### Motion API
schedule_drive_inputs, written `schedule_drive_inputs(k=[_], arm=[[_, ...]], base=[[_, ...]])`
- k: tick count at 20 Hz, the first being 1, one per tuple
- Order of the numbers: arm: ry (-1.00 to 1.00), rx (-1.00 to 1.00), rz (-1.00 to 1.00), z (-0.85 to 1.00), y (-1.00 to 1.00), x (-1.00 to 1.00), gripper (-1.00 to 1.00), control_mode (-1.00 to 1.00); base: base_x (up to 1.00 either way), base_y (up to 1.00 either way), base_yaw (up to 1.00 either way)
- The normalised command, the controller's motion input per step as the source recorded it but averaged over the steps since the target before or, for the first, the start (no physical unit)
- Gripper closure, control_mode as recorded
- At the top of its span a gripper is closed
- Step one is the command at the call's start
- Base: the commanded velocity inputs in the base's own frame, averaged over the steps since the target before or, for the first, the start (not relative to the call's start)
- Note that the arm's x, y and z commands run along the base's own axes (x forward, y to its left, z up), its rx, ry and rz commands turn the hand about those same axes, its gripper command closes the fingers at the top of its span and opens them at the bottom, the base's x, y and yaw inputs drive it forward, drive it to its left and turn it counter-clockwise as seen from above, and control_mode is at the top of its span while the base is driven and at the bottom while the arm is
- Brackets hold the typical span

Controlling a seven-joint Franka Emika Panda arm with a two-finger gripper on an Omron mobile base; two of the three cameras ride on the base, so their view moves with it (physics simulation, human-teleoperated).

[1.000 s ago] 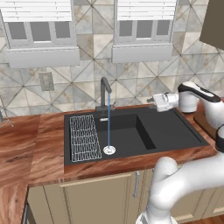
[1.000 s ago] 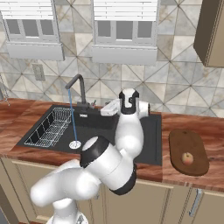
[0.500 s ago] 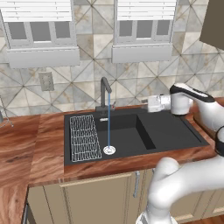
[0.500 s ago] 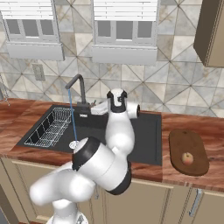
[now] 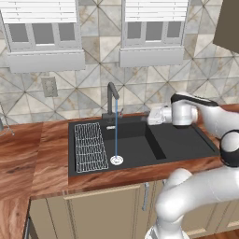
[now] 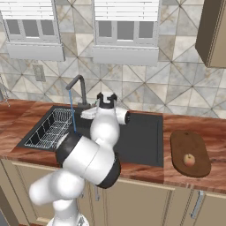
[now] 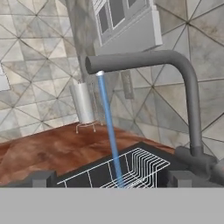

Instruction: Pick the peach from the sink and place it on the cutting board to airdry. Then turn off the sink faucet.

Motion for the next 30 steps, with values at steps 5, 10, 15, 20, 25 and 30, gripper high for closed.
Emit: schedule_drive_inputs(k=[5, 10, 15, 20, 25, 30], arm=[[0.0, 0.0, -0.08, -0.14, 0.06, 0.0, -1.0, -1.0], [0.0, 0.0, -0.06, 0.0, 0.0, 0.13, -1.0, -1.0], [0.0, 0.0, 0.0, 0.01, 0.01, 0.4, -1.0, -1.0], [0.02, 0.0, 0.0, 0.0, 0.03, 0.52, -1.0, -1.0], [0.01, 0.0, 0.0, -0.03, 0.0, 0.46, -1.0, -1.0], [0.0, 0.0, 0.0, -0.09, 0.0, 0.27, -1.0, -1.0]], base=[[0.0, 0.0, 0.0], [0.0, 0.0, 0.0], [0.0, 0.0, 0.0], [0.0, 0.0, 0.0], [0.0, 0.0, 0.0], [0.0, 0.0, 0.0]])
